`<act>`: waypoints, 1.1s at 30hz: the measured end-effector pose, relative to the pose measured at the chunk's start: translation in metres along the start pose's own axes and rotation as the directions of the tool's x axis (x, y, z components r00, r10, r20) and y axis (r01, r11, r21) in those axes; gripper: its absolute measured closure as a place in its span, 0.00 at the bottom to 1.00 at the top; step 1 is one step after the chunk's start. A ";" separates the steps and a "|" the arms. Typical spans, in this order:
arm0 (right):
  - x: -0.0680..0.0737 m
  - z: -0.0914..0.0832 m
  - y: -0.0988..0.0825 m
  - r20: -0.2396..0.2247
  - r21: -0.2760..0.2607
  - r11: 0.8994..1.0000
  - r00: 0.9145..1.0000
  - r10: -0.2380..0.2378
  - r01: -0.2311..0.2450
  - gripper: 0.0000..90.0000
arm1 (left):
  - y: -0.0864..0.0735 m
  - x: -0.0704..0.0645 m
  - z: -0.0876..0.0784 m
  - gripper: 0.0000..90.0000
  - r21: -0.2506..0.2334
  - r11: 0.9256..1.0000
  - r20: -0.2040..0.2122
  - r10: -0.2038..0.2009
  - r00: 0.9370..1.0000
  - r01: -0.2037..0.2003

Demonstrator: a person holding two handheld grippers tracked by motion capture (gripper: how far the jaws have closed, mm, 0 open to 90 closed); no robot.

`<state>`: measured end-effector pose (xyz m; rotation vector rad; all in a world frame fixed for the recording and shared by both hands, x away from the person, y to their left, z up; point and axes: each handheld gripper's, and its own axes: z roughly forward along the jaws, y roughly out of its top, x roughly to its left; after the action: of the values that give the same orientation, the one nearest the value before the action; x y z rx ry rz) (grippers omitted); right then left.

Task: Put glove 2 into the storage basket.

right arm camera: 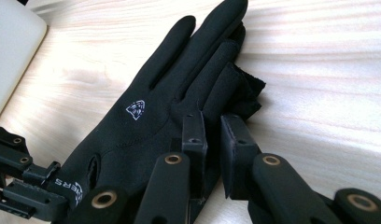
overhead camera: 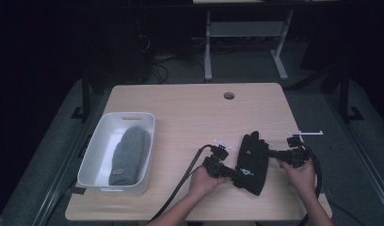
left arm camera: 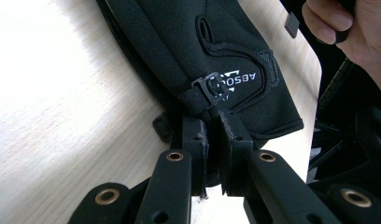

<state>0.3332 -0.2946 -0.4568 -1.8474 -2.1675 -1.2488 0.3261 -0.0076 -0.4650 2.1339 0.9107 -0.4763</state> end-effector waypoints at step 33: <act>0.034 -0.005 0.023 -0.088 -0.034 0.999 0.996 -0.021 0.018 0.90 | -0.001 -0.005 -0.047 0.92 -0.053 0.998 -0.030 0.030 0.999 -0.032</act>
<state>0.3403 -0.2703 -0.4241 -1.7512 -2.1370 -1.3507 0.3242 0.0265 -0.4322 2.1088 0.8953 -0.4016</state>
